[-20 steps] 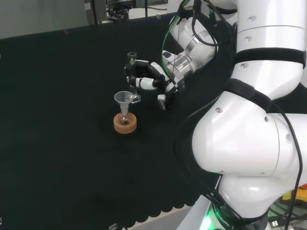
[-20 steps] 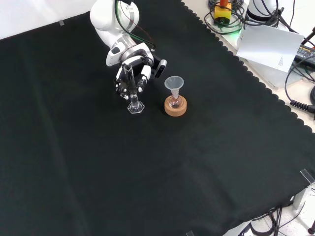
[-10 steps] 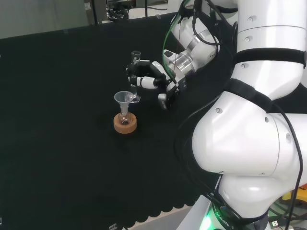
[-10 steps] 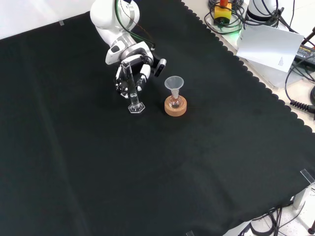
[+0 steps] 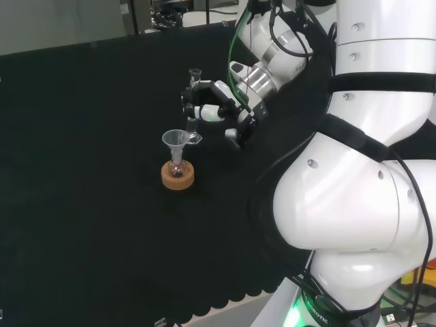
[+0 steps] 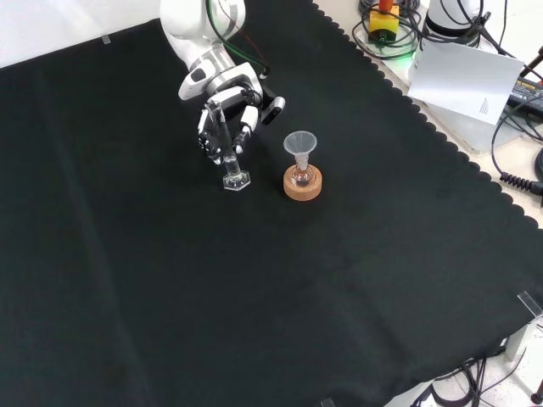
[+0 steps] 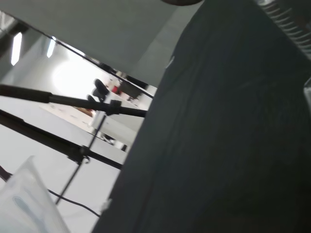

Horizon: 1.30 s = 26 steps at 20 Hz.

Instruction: Pick up the graduated cylinder.

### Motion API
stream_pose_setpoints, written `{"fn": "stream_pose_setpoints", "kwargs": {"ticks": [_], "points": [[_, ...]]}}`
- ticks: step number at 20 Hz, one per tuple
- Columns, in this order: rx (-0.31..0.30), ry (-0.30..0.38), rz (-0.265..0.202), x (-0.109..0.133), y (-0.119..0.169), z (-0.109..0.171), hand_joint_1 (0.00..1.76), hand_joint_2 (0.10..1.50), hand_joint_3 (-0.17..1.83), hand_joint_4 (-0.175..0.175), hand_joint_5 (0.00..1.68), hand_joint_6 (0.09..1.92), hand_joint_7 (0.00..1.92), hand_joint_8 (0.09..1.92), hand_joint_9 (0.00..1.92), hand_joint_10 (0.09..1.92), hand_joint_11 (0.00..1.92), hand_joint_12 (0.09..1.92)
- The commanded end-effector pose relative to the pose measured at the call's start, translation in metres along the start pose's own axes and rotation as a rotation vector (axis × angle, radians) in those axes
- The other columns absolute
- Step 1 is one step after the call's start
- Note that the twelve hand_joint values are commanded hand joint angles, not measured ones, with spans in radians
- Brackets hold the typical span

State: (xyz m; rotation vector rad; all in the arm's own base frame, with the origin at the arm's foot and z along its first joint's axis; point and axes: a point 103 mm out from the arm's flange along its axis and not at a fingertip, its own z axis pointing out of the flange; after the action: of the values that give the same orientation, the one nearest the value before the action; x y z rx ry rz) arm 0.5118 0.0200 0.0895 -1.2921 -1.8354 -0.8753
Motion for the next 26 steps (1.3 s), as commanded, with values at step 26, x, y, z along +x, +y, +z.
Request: {"fn": "stream_pose_setpoints", "kwargs": {"ticks": [26], "points": [[0.259,-0.618,0.005,0.067,-0.024,-0.078,1.25,1.13,0.00,-0.175,0.93,1.06,0.97,1.06,1.38,0.15,1.18,0.84]]}}
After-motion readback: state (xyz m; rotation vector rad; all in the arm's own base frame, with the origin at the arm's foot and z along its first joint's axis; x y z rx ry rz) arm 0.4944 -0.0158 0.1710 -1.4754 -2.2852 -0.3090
